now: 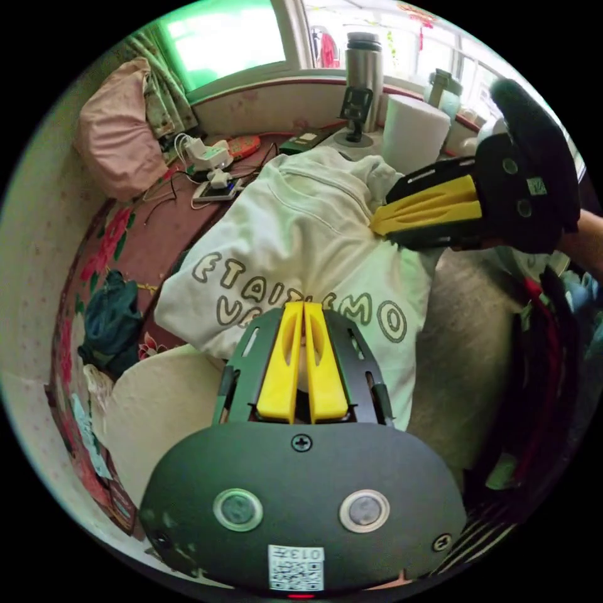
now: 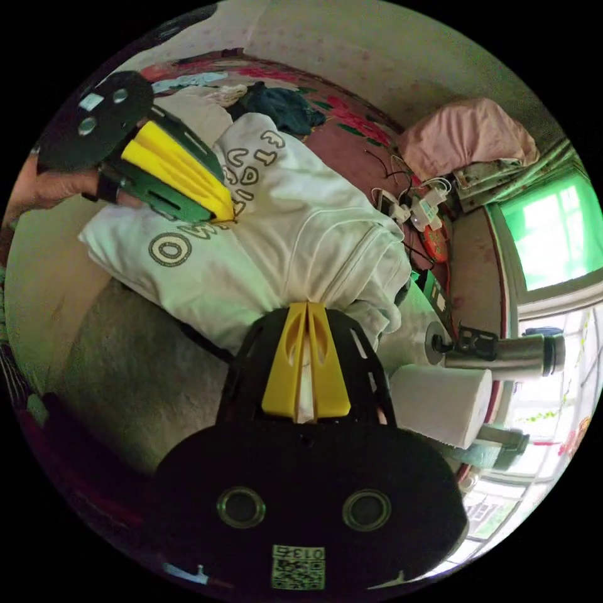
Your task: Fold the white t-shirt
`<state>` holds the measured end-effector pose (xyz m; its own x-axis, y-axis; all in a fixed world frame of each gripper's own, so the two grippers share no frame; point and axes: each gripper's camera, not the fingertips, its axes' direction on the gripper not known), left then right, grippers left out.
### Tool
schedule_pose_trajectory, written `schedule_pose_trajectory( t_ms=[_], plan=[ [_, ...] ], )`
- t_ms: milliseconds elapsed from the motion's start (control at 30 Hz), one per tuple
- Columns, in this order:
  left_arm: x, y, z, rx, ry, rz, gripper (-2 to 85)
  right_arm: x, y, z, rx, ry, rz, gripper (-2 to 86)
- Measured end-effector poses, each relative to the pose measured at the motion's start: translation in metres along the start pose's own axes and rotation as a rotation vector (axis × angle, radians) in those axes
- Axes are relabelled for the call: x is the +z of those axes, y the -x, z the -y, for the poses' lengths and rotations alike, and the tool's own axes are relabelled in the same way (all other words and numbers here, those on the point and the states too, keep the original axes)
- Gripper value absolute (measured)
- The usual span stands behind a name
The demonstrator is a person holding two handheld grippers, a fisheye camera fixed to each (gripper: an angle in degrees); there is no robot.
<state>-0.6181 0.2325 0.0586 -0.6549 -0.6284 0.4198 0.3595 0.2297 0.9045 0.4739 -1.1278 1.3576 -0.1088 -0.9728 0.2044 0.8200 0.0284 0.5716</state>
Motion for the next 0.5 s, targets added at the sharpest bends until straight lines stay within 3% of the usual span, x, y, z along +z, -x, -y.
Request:
schedule_pose_trajectory(
  t_ms=[67,133,233,400,500],
  plan=[
    [-0.018,0.009,-0.004,-0.062,0.004,-0.061,-0.3,-0.022,0.001,-0.010,-0.061,0.048,-0.014,0.1],
    [-0.063,0.022,-0.029,-0.224,-0.173,-0.015,-0.3,-0.055,-0.007,-0.022,-0.074,0.082,-0.023,0.0],
    [-0.111,0.027,-0.066,-0.334,-0.287,-0.012,-0.3,-0.140,-0.038,-0.061,0.096,-0.083,-0.079,-0.1],
    [-0.186,-0.006,-0.121,-0.245,-0.391,-0.089,-0.3,-0.304,-0.065,-0.156,0.291,-0.271,-0.154,-0.1],
    [-0.235,-0.039,-0.176,-0.193,-0.470,-0.145,-0.3,-0.402,-0.032,-0.227,0.311,-0.374,-0.164,-0.2]
  ],
)
